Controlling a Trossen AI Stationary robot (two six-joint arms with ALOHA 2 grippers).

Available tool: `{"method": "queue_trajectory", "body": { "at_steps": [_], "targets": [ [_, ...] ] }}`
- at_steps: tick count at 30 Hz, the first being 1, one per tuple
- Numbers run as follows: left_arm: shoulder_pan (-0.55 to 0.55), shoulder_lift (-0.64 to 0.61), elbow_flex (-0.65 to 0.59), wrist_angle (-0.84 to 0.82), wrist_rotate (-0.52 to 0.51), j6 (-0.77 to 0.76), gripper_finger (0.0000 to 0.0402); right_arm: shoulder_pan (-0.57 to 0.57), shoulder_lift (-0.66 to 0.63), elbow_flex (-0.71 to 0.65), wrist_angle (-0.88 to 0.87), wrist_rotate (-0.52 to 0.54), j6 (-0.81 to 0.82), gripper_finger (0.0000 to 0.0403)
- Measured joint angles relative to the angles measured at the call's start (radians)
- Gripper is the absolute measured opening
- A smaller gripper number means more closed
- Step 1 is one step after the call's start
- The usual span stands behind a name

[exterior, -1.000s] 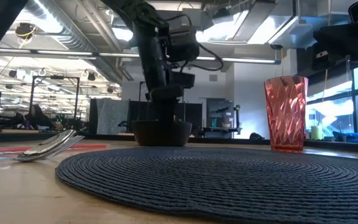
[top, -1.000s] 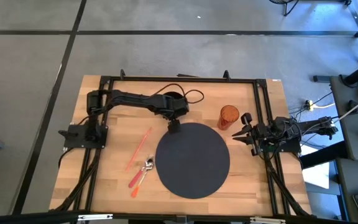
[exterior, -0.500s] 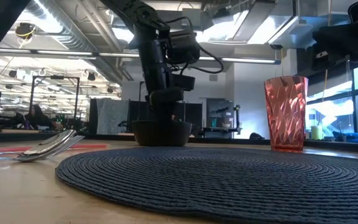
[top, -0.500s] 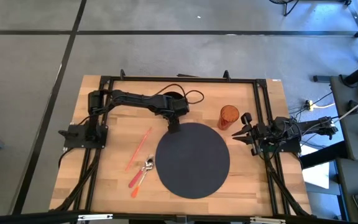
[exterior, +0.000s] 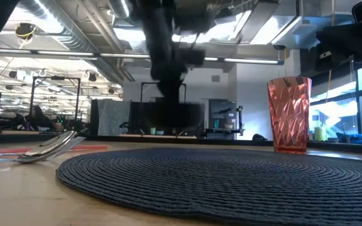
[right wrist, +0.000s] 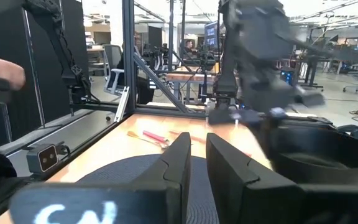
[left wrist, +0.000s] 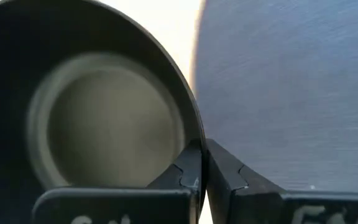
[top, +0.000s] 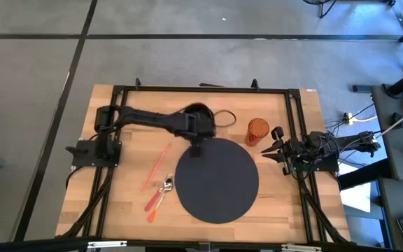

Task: Pick & Place Utensil
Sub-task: Put the black bowl on the center of the black mat

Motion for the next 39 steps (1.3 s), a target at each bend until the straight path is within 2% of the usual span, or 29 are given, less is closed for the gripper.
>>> {"method": "queue_trajectory", "body": {
  "at_steps": [3, 10, 14, 21, 24, 32, 35, 39],
  "targets": [
    [-0.096, 0.0, 0.059, -0.038, 0.006, 0.027, 0.0004, 0.0, 0.0, 0.0, 0.004, 0.0, 0.004, 0.0053],
    [-0.282, 0.003, 0.114, 0.013, 0.047, 0.043, 0.0003, 0.0, 0.0, 0.0, 0.009, 0.0, 0.004, 0.0053],
    [-0.343, 0.018, 0.117, 0.081, 0.129, 0.043, 0.0003, 0.0, 0.0, 0.0, 0.01, 0.0, 0.007, 0.0053],
    [-0.391, 0.123, 0.153, 0.071, 0.2, 0.101, 0.0003, 0.0, 0.0, 0.0, 0.012, 0.001, 0.007, 0.0053],
    [-0.394, 0.205, 0.232, 0.046, 0.201, 0.113, 0.0003, 0.0, 0.0, 0.0, 0.011, 0.001, 0.007, 0.0053],
    [-0.414, 0.418, 0.539, -0.193, 0.186, 0.136, 0.0003, 0.0, 0.0, 0.0, 0.007, 0.0, 0.029, 0.0053],
    [-0.419, 0.448, 0.59, -0.236, 0.187, 0.136, 0.0003, 0.0, 0.0, 0.0, 0.006, 0.0, 0.029, 0.0053],
    [-0.419, 0.448, 0.589, -0.24, 0.192, 0.11, 0.0003, 0.0, 0.0, 0.0, 0.003, 0.0, 0.029, 0.0053]
  ]
}}
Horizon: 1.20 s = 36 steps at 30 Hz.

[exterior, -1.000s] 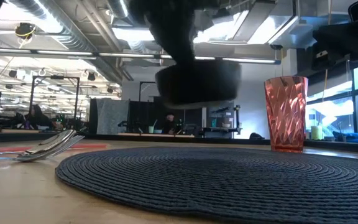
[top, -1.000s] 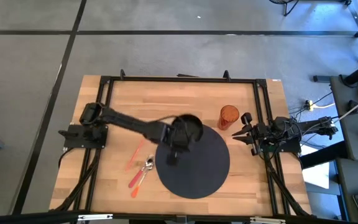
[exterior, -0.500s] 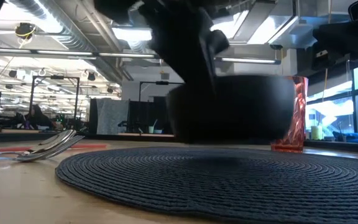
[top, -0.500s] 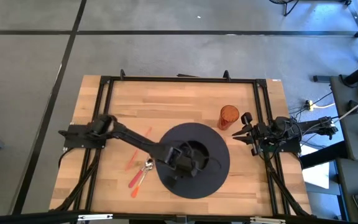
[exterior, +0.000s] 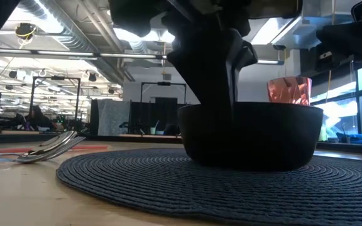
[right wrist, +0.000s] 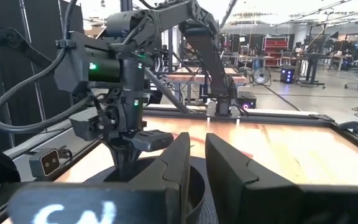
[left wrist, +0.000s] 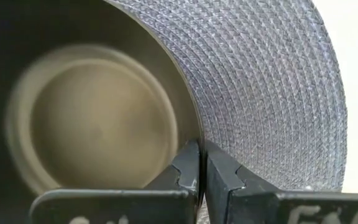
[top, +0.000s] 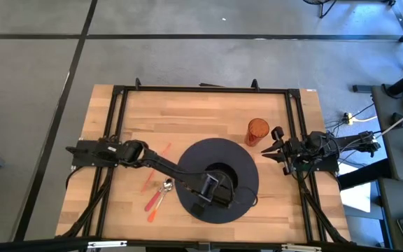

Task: Pick & Place Utensil
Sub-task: Put the black bowl on the center of the black mat, then put the orange glass on the black mat to the top right of the black bowl

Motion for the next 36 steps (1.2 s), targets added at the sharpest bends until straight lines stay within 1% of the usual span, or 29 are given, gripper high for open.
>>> {"method": "queue_trajectory", "body": {
  "at_steps": [5, 11, 16, 21, 24, 26, 27, 28, 30, 33, 36],
  "targets": [
    [0.004, 0.0, -0.001, -0.009, -0.005, -0.031, 0.0019, 0.0, 0.0, 0.0, 0.0, 0.0, 0.004, 0.0053],
    [0.001, 0.0, 0.003, -0.016, 0.055, -0.023, 0.0054, 0.0, 0.0, 0.0, 0.0, 0.0, 0.001, 0.0053],
    [-0.004, -0.024, 0.003, -0.024, 0.049, -0.008, 0.0087, 0.0, 0.0, 0.0, 0.0, 0.0, 0.0, 0.0053],
    [-0.004, -0.074, 0.004, -0.021, 0.0, 0.033, 0.0114, 0.0, 0.0, 0.0, -0.006, 0.0, 0.0, 0.0053],
    [-0.006, -0.129, 0.004, -0.106, -0.02, 0.041, 0.0121, 0.0, 0.0, 0.0, -0.008, 0.0, 0.001, 0.0053],
    [-0.006, -0.179, -0.004, -0.177, -0.032, 0.041, 0.0118, 0.0, 0.0, 0.0, -0.008, -0.001, 0.001, 0.0053],
    [-0.004, -0.21, -0.027, -0.192, -0.038, 0.037, 0.0114, 0.0, 0.0, 0.0, -0.008, -0.001, 0.001, 0.0053],
    [0.001, -0.247, -0.061, -0.172, -0.038, 0.038, 0.0107, 0.0, 0.0, 0.0, -0.007, -0.001, 0.001, 0.0053],
    [0.012, -0.335, -0.168, -0.06, -0.038, 0.074, 0.0091, 0.0, 0.0, 0.0, -0.008, -0.001, 0.001, 0.0053],
    [0.043, -0.514, -0.405, 0.138, -0.037, 0.136, 0.0061, 0.0, 0.0, 0.0, -0.009, -0.002, 0.004, 0.0053],
    [0.101, -0.73, -0.703, 0.363, -0.085, 0.125, 0.0032, 0.0, 0.0, 0.0, -0.01, -0.011, 0.004, 0.0053]
  ]
}}
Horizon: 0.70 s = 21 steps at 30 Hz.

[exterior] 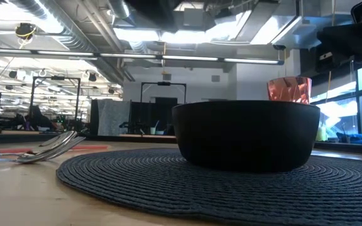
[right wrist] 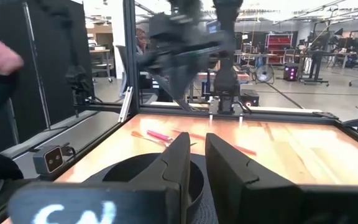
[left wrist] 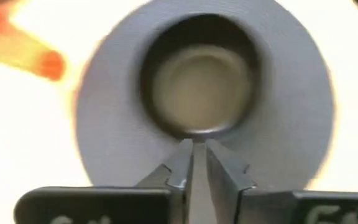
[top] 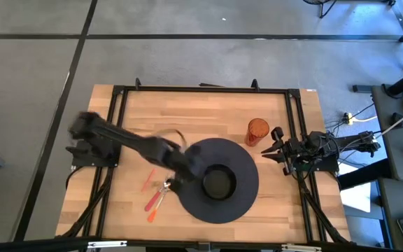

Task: Pick & Place Utensil
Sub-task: Put the orange glass on the black mat to the top right of the black bowl

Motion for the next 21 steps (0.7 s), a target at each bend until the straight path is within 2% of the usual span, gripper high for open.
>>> {"method": "queue_trajectory", "body": {
  "at_steps": [3, 7, 10, 13, 15, 18, 21],
  "targets": [
    [0.071, -0.232, -0.32, 0.369, -0.027, -0.016, 0.0008, 0.0, 0.0, 0.0, 0.001, 0.001, -0.004, 0.0053],
    [0.157, -0.479, -0.72, 1.002, -0.025, -0.067, 0.0004, 0.0, 0.0, 0.0, 0.01, 0.002, -0.004, 0.0053],
    [0.193, -0.571, -0.965, 1.393, -0.042, -0.086, 0.0002, 0.0, 0.0, 0.0, 0.017, 0.002, -0.004, 0.0053],
    [0.21, -0.569, -1.139, 1.775, -0.044, -0.12, 0.0001, 0.0, 0.0, 0.0, 0.017, 0.003, -0.004, 0.0053],
    [0.217, -0.565, -1.204, 1.887, -0.091, -0.145, 0.0002, 0.0, 0.0, 0.0, 0.018, 0.009, -0.007, 0.0053],
    [0.215, -0.588, -1.253, 1.865, -0.153, -0.127, 0.0001, 0.0, 0.0, 0.0, 0.047, 0.063, -0.02, 0.0053],
    [0.202, -0.668, -1.275, 1.848, -0.223, -0.106, 0.0002, 0.0, 0.0, 0.0, 0.087, 0.099, -0.049, 0.0053]
  ]
}}
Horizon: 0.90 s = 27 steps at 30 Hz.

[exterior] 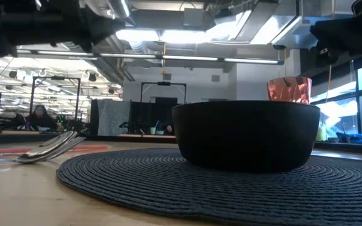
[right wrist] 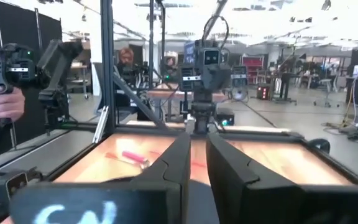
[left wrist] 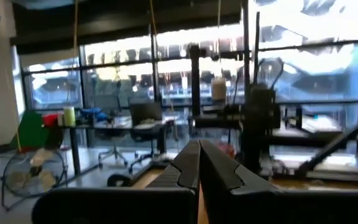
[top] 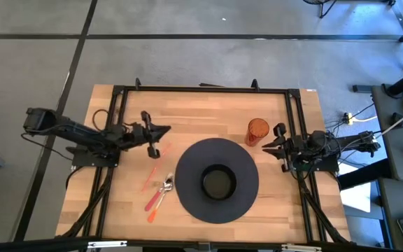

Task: Pick & Place Utensil
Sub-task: Put the orange glass on the black mat to the top right of the black bowl

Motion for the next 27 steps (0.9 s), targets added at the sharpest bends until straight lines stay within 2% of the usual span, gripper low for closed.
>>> {"method": "queue_trajectory", "body": {
  "at_steps": [2, 4, 9, 11, 14, 19, 21, 24, 27],
  "targets": [
    [-0.039, -0.089, -0.002, -0.059, -0.018, 0.034, 0.0002, 0.0, 0.0, 0.0, 0.005, -0.001, -0.001, 0.0053],
    [-0.11, -0.199, -0.001, -0.175, -0.086, 0.081, 0.0001, 0.0, 0.0, 0.0, 0.003, -0.001, 0.012, 0.0053],
    [-0.349, -0.412, 0.061, -0.482, -0.498, 0.21, 0.0002, 0.0, 0.0, 0.0, 0.004, -0.001, 0.027, 0.0053],
    [-0.419, -0.448, 0.06, -0.482, -0.55, 0.298, 0.0001, 0.0, 0.0, 0.0, 0.003, -0.001, 0.01, 0.0053],
    [-0.442, -0.501, 0.028, -0.422, -0.457, 0.395, 0.0001, 0.0, 0.0, 0.0, 0.004, -0.001, 0.002, 0.0053],
    [-0.3, -0.529, -0.024, -0.429, -0.438, 0.344, 0.0001, 0.0, 0.0, 0.0, 0.024, -0.001, -0.009, 0.0053],
    [-0.223, -0.539, -0.05, -0.431, -0.335, 0.307, 0.0001, 0.0, 0.0, 0.0, 0.035, -0.001, -0.007, 0.0053],
    [-0.097, -0.544, -0.055, -0.493, -0.125, 0.206, 0.0001, 0.0, 0.0, 0.0, 0.038, -0.001, -0.007, 0.0053],
    [0.022, -0.519, -0.029, -0.571, -0.041, 0.106, 0.0001, 0.0, 0.0, 0.0, 0.037, -0.001, -0.01, 0.0053]
  ]
}}
